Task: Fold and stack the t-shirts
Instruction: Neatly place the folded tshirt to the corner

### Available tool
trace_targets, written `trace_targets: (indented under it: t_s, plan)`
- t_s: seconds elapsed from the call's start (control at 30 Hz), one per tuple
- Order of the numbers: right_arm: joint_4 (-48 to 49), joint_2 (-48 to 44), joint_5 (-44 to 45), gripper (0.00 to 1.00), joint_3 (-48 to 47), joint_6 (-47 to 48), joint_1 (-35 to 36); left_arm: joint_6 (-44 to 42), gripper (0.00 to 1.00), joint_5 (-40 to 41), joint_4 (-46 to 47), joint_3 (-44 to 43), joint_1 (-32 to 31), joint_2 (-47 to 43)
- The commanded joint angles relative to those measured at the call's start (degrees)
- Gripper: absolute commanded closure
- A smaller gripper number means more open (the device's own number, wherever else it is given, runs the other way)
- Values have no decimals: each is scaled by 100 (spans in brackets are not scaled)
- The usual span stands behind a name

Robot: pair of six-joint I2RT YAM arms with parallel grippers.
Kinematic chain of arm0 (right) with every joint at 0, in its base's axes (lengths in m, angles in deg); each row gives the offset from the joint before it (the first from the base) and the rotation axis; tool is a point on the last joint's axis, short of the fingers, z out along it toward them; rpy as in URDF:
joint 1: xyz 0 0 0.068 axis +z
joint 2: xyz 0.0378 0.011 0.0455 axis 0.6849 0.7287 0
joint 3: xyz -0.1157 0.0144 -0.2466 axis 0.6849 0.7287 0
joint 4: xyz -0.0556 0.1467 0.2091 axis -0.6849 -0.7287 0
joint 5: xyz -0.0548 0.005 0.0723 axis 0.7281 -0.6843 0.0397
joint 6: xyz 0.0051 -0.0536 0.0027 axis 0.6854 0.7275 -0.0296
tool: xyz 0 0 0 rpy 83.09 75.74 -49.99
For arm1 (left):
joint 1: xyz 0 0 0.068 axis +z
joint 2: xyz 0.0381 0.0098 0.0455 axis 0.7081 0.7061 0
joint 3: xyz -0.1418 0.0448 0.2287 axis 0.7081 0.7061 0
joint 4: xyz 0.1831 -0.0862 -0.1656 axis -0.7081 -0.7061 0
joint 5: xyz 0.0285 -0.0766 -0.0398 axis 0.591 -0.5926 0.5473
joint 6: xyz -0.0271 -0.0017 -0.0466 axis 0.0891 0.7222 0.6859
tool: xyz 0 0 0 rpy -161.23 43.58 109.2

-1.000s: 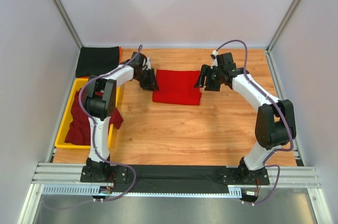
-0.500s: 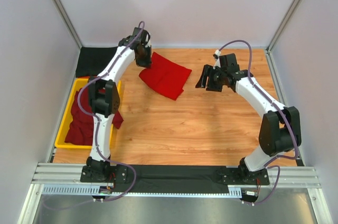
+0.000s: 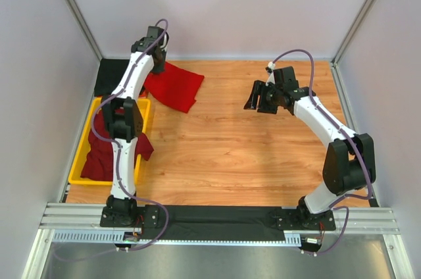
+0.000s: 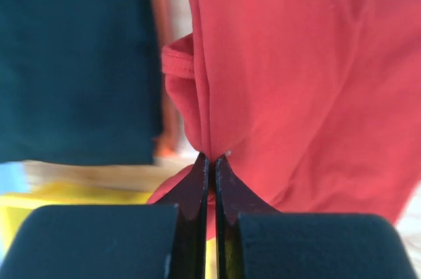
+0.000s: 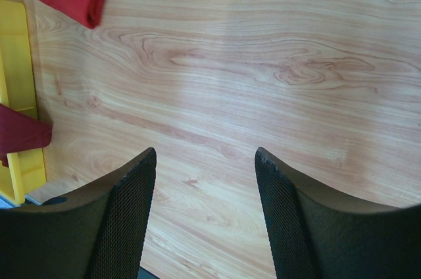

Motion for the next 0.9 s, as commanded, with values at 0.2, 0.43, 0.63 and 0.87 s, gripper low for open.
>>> trace_targets:
  t_s: [0.2, 0.43, 0.63, 0.87]
  plan:
    - [132, 43, 115, 36, -331, 171, 20, -877, 100, 469, 539, -915, 765, -520]
    - [36, 34, 62, 37, -357, 215, 29, -949, 100, -818, 795, -1220, 1925, -488]
    - [9, 429, 80, 37, -515, 251, 29, -773, 97, -805, 1128, -994, 2620, 250]
    - [-52, 869, 44, 37, -612, 268, 29, -887, 48, -347, 1514, -1012, 2700, 684]
